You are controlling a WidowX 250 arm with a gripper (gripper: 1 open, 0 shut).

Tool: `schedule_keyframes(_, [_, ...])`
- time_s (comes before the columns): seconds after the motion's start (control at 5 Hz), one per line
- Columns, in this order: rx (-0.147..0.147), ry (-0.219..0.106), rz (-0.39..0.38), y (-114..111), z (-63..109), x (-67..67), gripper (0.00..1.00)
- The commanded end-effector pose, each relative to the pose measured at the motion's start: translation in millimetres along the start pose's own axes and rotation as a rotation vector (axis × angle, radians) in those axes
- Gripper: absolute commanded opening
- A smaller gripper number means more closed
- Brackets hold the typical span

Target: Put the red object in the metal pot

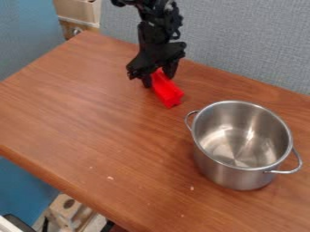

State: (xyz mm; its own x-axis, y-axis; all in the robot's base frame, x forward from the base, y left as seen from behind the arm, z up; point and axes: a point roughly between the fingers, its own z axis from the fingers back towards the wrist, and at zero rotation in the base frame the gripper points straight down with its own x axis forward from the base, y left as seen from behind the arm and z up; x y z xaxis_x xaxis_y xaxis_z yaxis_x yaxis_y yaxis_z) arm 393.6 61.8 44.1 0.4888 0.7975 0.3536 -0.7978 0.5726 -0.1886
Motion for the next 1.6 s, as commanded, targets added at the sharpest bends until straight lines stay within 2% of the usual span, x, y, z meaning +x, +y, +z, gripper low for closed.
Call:
schedule_keyframes(0.0, [-0.030, -0.024, -0.011, -8, 13.0, 1.5, 0.00])
schedule_keyframes(1.4, [-0.026, -0.035, -0.034, -10, 32.1, -6.1, 0.00])
